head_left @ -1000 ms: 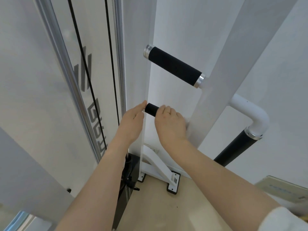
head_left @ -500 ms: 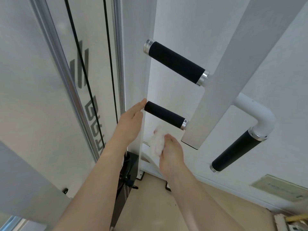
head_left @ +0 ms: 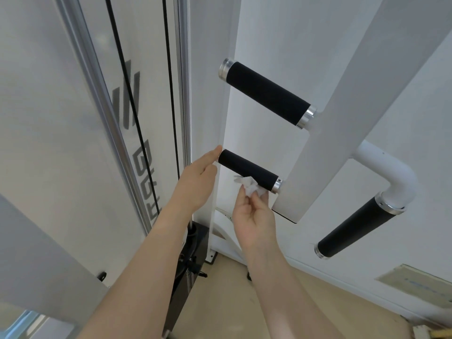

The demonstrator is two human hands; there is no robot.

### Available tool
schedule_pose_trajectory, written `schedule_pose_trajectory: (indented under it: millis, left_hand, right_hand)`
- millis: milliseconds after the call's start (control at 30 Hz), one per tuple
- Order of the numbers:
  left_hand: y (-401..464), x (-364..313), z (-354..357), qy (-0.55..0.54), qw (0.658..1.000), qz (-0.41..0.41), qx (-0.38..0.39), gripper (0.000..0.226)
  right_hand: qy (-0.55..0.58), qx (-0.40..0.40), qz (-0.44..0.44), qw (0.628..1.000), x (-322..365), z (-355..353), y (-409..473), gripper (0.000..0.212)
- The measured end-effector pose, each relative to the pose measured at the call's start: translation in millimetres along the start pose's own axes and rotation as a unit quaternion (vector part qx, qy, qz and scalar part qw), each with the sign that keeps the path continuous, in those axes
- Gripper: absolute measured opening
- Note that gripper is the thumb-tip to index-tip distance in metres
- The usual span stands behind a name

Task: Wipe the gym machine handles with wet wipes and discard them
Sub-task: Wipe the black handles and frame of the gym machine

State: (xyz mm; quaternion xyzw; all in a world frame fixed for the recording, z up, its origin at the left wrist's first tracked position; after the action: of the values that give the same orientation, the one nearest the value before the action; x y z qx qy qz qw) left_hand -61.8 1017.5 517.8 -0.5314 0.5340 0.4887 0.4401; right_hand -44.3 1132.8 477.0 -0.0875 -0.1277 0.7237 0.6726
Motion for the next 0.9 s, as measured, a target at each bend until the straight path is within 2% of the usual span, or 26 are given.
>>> schedule_pose_trajectory:
  millis: [133, 200, 267, 367, 500, 633, 733, 800, 900]
  left_hand:
    - [-1.3, -0.8, -0.9, 0.023, 1.000, 0.005, -0.003, 0.050]
    - [-2.4, -0.4, -2.1, 0.021, 1.000, 0.007, -0.002, 0.050]
    - [-3.3, 1.2, -2.8, 0.009, 1.000, 0.005, 0.002, 0.051]
    - [-5.8, 3.6, -2.6, 0.011, 1.000, 0.010, 0.006, 0.051]
    - [-5.7, 5.9, -6.9, 0.007, 1.000, 0.008, -0.003, 0.050]
    - [-5.9, 7.9, -9.6, 0.002, 1.000, 0.015, 0.002, 0.053]
    - [-6.6, 7.5, -6.8, -0.014, 1.000, 0.010, 0.000, 0.054]
    - [-5.9, 4.9, -7.1, -0.049, 0.999, 0.004, -0.007, 0.053]
    - [-3.1, 7.1, -9.4, -0.065, 0.998, 0.005, -0.007, 0.053]
  right_hand:
    - [-0.121, -0.001, -0.001, 0.993, -8.3, 8.5, 5.5, 0.031]
    - [-0.147, -0.008, -0.008, 0.989, 1.1, 4.6, 6.1, 0.032]
    - [-0.139, 0.010, -0.012, 0.990, 5.4, -2.3, 4.3, 0.034]
    - [-0.057, 0.066, 0.003, 0.996, -6.9, 0.0, 7.7, 0.037]
    - [-0.093, 0.032, 0.003, 0.995, -14.8, -0.4, 17.4, 0.038]
    - [-0.048, 0.076, 0.002, 0.996, -3.5, -11.3, 11.0, 0.038]
    - [-0.130, 0.034, 0.002, 0.991, -24.7, -5.9, 26.3, 0.042]
    - [-0.174, 0.035, 0.018, 0.984, -43.9, 3.7, 32.6, 0.040]
    - [-0.174, 0.033, 0.051, 0.983, -38.1, 3.2, 30.4, 0.036]
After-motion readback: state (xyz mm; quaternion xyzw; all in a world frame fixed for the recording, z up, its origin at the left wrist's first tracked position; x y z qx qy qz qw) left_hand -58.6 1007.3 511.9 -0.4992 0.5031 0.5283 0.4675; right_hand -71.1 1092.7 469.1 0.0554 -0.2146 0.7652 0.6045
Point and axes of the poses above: each hand's wrist, its own y-axis towards the middle knuckle, its own z-axis out of the palm, x = y × z, the point moved 2 cm from there along y, towards the middle knuckle, and after that the axes turned 10 degrees about -y, right-handed, at the moved point
